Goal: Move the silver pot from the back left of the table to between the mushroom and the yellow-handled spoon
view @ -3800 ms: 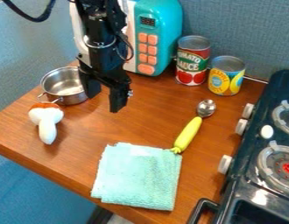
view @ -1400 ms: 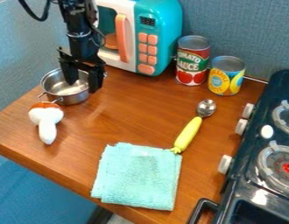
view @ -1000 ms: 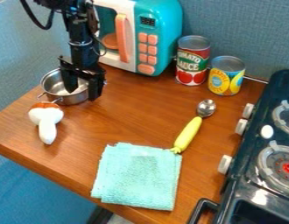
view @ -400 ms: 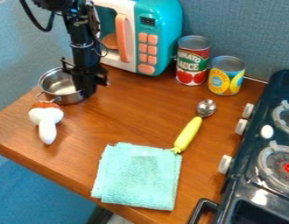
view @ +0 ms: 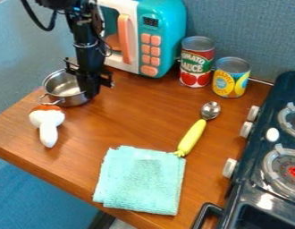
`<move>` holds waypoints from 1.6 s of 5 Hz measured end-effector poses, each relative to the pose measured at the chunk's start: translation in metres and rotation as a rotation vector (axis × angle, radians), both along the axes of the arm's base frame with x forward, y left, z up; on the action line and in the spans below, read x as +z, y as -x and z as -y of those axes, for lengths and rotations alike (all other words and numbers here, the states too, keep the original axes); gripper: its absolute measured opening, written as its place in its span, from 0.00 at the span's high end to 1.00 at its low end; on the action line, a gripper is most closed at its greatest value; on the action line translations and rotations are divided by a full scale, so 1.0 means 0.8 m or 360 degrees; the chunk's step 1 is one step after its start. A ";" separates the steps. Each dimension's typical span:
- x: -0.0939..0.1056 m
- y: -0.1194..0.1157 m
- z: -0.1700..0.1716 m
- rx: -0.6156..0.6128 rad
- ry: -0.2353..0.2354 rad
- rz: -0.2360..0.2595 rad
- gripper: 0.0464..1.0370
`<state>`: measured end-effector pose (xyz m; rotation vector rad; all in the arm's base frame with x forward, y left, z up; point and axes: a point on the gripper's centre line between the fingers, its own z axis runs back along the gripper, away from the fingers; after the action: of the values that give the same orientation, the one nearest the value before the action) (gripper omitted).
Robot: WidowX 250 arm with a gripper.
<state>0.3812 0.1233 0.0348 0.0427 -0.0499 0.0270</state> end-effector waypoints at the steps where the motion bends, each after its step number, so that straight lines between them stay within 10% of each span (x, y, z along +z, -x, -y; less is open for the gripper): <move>1: 0.026 0.005 0.010 -0.0054 0.0024 -0.0001 0.95; 3: 0.047 0.011 0.106 -0.0320 -0.0155 -0.0239 0.96; 4: 0.017 0.033 0.143 -0.0447 -0.0089 -0.0267 0.96; 8: 0.030 0.036 0.196 -0.0458 -0.0079 0.0113 0.96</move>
<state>0.3524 -0.0339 0.0588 0.0840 -0.1272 -0.2602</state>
